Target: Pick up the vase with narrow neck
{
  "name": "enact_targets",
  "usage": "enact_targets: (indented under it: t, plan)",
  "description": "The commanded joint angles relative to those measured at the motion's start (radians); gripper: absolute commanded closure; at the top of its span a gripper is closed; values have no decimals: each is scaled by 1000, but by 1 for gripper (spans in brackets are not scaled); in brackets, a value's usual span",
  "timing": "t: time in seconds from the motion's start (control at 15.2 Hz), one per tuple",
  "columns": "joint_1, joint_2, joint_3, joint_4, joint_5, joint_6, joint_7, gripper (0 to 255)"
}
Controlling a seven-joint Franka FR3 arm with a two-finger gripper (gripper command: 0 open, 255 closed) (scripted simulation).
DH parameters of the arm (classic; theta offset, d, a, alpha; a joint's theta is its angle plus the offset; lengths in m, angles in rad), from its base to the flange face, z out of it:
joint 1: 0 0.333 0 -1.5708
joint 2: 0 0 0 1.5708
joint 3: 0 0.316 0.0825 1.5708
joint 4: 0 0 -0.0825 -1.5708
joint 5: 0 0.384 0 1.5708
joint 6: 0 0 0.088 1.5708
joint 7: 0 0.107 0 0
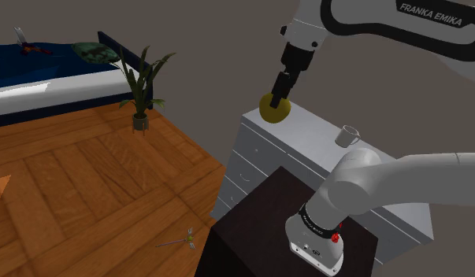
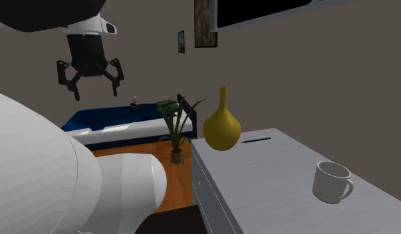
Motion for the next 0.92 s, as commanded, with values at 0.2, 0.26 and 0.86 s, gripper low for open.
enact_targets:
  t: [0.2, 0.26, 0.86]
  plan:
    - [-26, 49, -62, 25, -45, 23, -64, 0]
    - [-35, 67, -82, 36, -59, 31, -85, 0]
    - [-91, 271, -254, 180, -147, 97, -270, 0]
